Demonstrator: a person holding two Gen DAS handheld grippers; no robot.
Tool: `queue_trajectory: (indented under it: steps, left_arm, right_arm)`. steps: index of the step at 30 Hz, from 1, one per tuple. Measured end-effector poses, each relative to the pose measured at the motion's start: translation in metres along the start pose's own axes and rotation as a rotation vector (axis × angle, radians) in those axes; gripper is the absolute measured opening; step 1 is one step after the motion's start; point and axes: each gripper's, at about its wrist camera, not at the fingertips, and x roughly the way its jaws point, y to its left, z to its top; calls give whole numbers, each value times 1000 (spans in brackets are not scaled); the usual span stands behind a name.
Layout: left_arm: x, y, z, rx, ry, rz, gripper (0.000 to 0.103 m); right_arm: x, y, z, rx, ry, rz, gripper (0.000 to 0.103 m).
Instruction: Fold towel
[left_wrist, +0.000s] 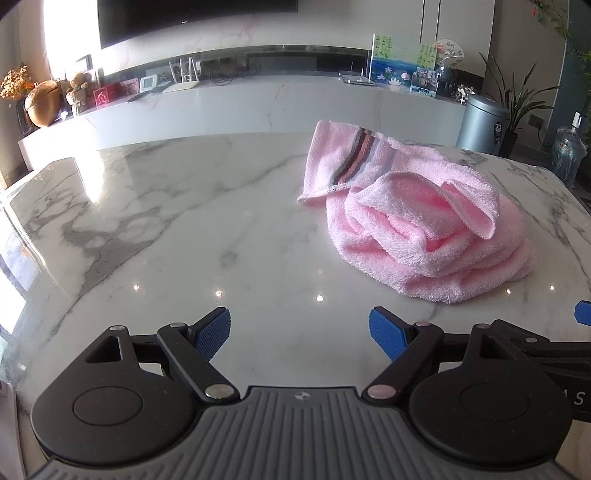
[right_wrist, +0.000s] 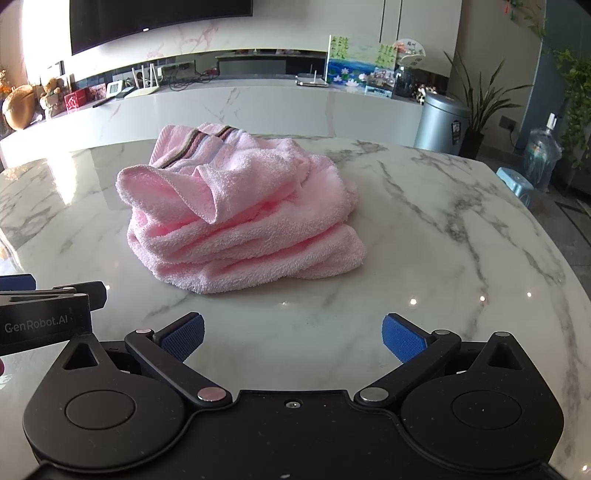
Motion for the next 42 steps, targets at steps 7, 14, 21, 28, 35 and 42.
queue_trajectory:
  steps: [7,14,21,28,35,42]
  left_arm:
    - [1,2,0,-19,13,-6,82]
    - [2,3,-1,-30,21,-10,82]
    - [2,3,-2,-31,19,-3,82]
    - [1,2,-3,-33,16,6,82]
    - [1,2,-3,-32,12,4,82]
    - [1,3,-3,-30,14,4,82]
  right_arm:
    - [-5,-3,2,3,1,17,103]
    - [-5,-2,2,-1,0,18,103]
    - [-4,-4,2,4,0,21,103]
    - [-4,-4,2,4,1,18,103]
    - [-4,-4,2,-1,2,18,103]
    - [-4,-3,1,-4,5,17,103]
